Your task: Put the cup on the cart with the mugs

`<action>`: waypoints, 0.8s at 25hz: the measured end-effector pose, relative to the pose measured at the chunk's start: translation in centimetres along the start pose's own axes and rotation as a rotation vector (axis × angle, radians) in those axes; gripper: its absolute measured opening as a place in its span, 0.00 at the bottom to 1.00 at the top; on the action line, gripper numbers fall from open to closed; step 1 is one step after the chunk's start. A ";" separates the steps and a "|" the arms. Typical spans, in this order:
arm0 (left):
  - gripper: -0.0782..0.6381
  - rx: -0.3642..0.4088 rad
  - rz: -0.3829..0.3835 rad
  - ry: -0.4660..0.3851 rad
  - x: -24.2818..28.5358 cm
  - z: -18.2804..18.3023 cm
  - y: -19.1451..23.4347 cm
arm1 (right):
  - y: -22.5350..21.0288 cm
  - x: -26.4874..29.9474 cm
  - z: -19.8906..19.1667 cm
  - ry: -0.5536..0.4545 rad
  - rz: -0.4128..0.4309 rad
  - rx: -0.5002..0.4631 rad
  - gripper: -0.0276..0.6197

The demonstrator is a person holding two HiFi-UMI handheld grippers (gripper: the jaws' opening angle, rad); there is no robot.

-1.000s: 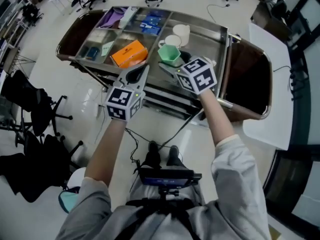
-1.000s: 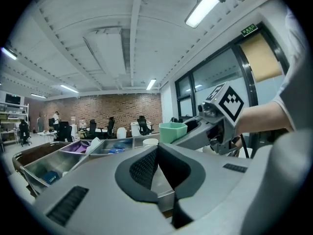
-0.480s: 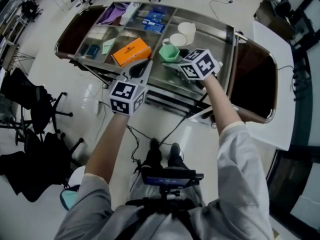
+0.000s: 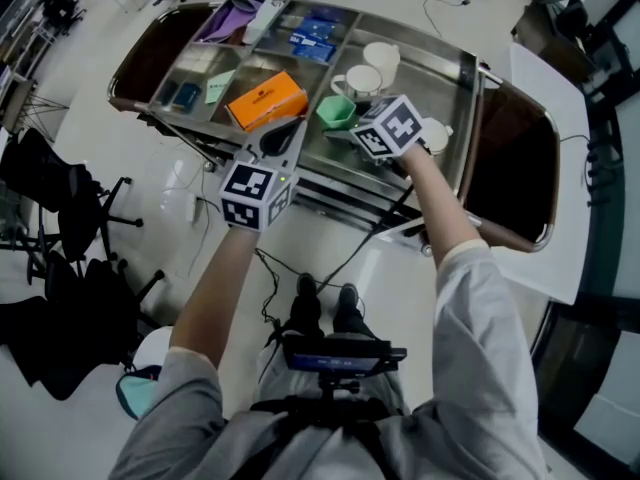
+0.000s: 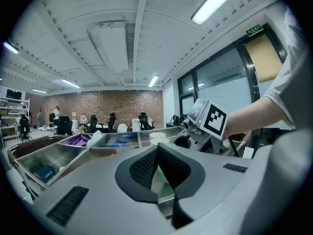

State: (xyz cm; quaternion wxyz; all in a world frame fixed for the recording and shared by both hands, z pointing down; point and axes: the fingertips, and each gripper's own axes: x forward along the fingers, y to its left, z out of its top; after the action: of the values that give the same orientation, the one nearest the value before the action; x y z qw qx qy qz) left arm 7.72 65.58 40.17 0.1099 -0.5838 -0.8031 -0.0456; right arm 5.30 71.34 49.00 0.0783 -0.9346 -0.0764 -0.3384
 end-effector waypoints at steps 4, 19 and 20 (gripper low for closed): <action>0.11 -0.004 0.007 0.000 -0.4 -0.3 0.3 | 0.3 0.9 -1.0 0.066 -0.002 -0.009 0.54; 0.11 -0.022 0.031 0.009 -1.9 -1.3 0.9 | 0.1 1.1 -1.4 0.095 -0.054 -0.018 0.56; 0.11 -0.023 0.030 0.010 -1.9 -1.4 0.8 | 0.1 1.0 -1.3 0.093 -0.054 -0.016 0.57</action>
State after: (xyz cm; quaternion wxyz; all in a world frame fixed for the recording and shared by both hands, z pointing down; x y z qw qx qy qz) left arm 9.25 63.78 41.01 0.1078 -0.5969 -0.7931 -0.0562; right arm 5.26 71.09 50.66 0.0650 -0.9162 -0.0951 -0.3838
